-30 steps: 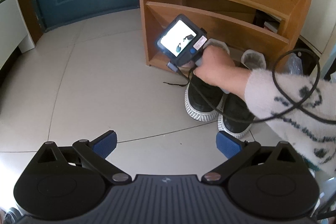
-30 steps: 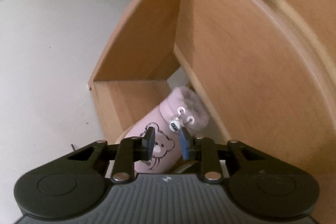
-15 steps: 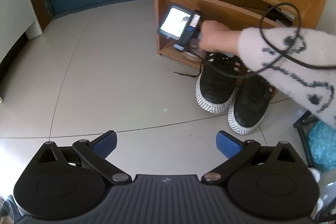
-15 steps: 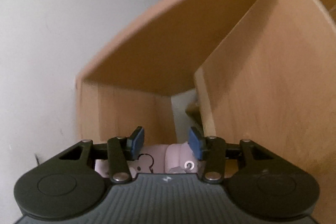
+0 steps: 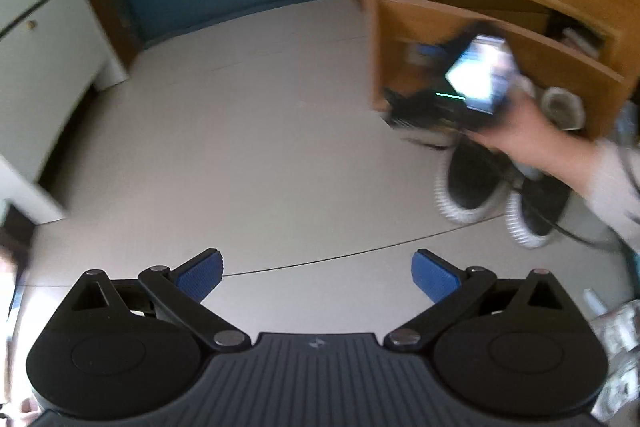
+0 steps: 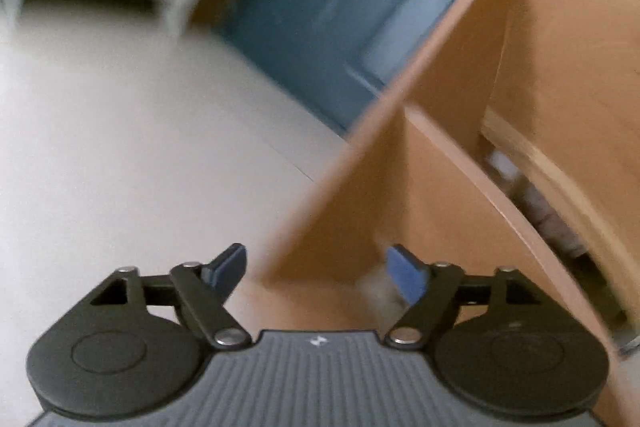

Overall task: Organize scattered shoes
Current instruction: 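Withdraw the right tool from the shelf, then lower the left tool over the pink fuzzy slipper and close on its heel loop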

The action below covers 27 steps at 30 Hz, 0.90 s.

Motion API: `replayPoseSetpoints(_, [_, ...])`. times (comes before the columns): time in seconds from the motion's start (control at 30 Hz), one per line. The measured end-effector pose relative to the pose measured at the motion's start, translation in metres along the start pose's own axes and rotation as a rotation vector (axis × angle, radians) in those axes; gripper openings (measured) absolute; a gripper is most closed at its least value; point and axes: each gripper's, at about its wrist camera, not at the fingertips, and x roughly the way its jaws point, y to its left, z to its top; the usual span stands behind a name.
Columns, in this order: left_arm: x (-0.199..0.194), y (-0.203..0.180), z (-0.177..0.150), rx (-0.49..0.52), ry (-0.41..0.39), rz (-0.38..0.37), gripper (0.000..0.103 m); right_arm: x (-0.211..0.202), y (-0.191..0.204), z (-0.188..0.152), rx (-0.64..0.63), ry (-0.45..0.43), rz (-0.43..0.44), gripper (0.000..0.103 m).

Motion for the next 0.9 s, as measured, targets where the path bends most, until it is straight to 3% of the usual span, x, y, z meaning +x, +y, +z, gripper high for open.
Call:
replayPoseSetpoints(0.03, [-0.006, 0.013, -0.005, -0.010, 0.033, 0.005, 0.103, -0.014, 0.006, 0.002, 0.045, -0.028, 0.084, 0.088])
replayPoseSetpoints(0.1, [-0.016, 0.027, -0.023, -0.004, 0.097, 0.017, 0.103, -0.047, 0.031, 0.005, 0.174, -0.051, 0.353, 0.088])
replayPoseSetpoints(0.17, [-0.026, 0.036, -0.053, 0.024, 0.182, 0.038, 0.103, -0.059, 0.060, 0.005, 0.285, 0.000, 0.542, 0.088])
replayPoseSetpoints(0.2, [-0.029, 0.038, -0.068, 0.035, 0.224, 0.044, 0.103, -0.066, 0.082, 0.004, 0.358, 0.071, 0.651, 0.088])
replayPoseSetpoints(0.27, [-0.035, 0.042, -0.092, 0.046, 0.295, 0.051, 0.103, -0.073, 0.118, 0.001, 0.422, 0.194, 0.781, 0.077])
replayPoseSetpoints(0.33, [-0.038, 0.049, -0.107, 0.037, 0.362, 0.029, 0.103, -0.073, 0.152, -0.003, 0.400, 0.331, 0.865, 0.054])
replayPoseSetpoints(0.4, [-0.037, 0.058, -0.121, 0.025, 0.406, -0.002, 0.103, -0.077, 0.189, -0.003, 0.346, 0.498, 0.933, 0.053])
replayPoseSetpoints(0.5, [-0.023, 0.069, -0.133, 0.021, 0.412, -0.038, 0.103, -0.096, 0.211, 0.003, 0.370, 0.623, 0.910, 0.056])
replayPoseSetpoints(0.6, [0.007, 0.077, -0.149, 0.059, 0.422, -0.117, 0.103, -0.097, 0.220, -0.003, 0.473, 0.713, 0.864, 0.069])
replayPoseSetpoints(0.7, [0.026, 0.072, -0.158, 0.067, 0.372, -0.163, 0.103, -0.090, 0.223, -0.005, 0.500, 0.802, 0.829, 0.075])
replayPoseSetpoints(0.8, [0.057, 0.062, -0.180, 0.070, 0.387, -0.210, 0.103, -0.091, 0.222, -0.006, 0.428, 0.836, 0.756, 0.075])
replayPoseSetpoints(0.9, [0.066, 0.065, -0.189, 0.071, 0.401, -0.235, 0.097, -0.108, 0.193, -0.009, 0.491, 0.844, 0.684, 0.075])
